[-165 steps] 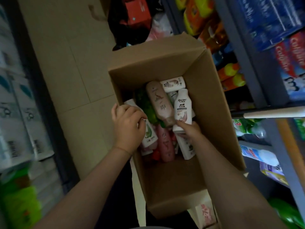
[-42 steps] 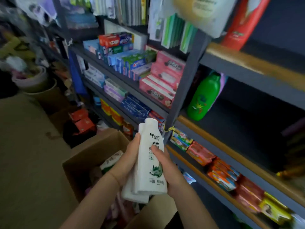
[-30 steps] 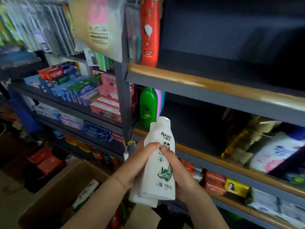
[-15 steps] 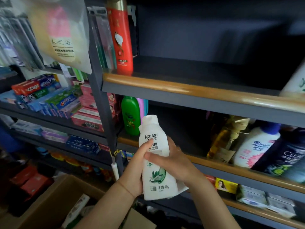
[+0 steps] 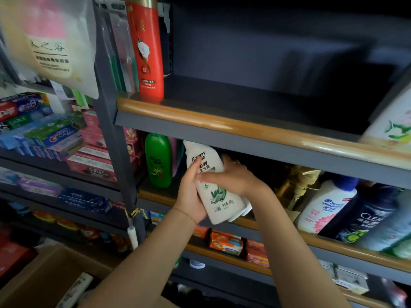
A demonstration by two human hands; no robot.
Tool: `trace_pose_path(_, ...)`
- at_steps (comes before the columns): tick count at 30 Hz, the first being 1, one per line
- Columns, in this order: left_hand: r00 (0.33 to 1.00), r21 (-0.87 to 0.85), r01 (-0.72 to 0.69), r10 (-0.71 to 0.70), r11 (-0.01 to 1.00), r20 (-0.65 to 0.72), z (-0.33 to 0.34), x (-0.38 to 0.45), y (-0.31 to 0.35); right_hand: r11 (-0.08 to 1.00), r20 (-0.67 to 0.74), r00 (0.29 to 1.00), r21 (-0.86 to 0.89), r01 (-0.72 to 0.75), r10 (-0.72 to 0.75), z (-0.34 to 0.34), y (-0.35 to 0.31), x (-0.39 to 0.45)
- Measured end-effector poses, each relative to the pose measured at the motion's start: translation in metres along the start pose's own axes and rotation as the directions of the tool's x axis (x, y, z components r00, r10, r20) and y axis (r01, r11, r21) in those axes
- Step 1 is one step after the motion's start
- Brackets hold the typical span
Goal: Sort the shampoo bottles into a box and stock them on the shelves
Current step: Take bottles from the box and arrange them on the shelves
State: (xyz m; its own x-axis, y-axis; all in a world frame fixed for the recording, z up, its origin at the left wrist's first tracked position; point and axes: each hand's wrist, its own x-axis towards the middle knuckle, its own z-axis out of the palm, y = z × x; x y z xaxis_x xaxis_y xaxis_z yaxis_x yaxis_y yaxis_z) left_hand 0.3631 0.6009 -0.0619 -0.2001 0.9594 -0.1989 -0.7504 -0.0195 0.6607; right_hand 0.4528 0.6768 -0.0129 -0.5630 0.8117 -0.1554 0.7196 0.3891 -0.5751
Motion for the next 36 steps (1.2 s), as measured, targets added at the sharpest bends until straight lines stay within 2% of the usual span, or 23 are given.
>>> trace_pose_path(4,1.0,-0.024,-0.023,0.022,0.999,-0.014,-0.004,0.029,-0.002,0.998,0.004,1.0,0.066,-0.019,0.018,-0.002,0.007,0.024)
trace_pose_path(9,0.996,0.251,-0.086,0.074,0.964,0.056,0.0,0.058,0.016,0.901,-0.099,0.993,0.421,0.101,-0.065,0.007,0.025,0.029)
trace_pose_path(13,0.983,0.437,-0.18,0.175,0.881,0.052,-0.006,0.076,0.02,0.793,-0.232,0.971,0.579,0.19,-0.064,0.028,0.039,0.041)
trace_pose_path(17,0.973,0.522,-0.228,0.214,0.822,0.087,-0.024,0.081,0.016,0.792,-0.32,0.945,0.557,0.25,-0.074,0.054,0.055,0.05)
trace_pose_path(22,0.959,0.534,-0.277,0.197,0.799,0.202,-0.031,0.081,0.013,0.824,-0.421,0.894,0.446,0.349,-0.151,0.063,0.066,0.053)
trace_pose_path(26,0.948,0.601,-0.305,0.177,0.739,0.263,-0.037,0.082,0.015,0.842,-0.469,0.863,0.378,0.386,-0.185,0.067,0.07,0.05)
trace_pose_path(28,0.945,0.634,-0.308,0.153,0.709,0.288,-0.043,0.078,0.016,0.854,-0.46,0.868,0.359,0.375,-0.187,0.072,0.071,0.048)
trace_pose_path(32,0.94,0.67,-0.299,0.091,0.679,0.328,-0.053,0.072,0.019,0.845,-0.381,0.912,0.428,0.32,-0.153,0.076,0.078,0.047)
trace_pose_path(36,0.964,0.697,-0.244,0.09,0.674,0.25,-0.059,0.065,0.006,0.873,-0.29,0.945,0.411,0.264,-0.15,0.082,0.085,0.046)
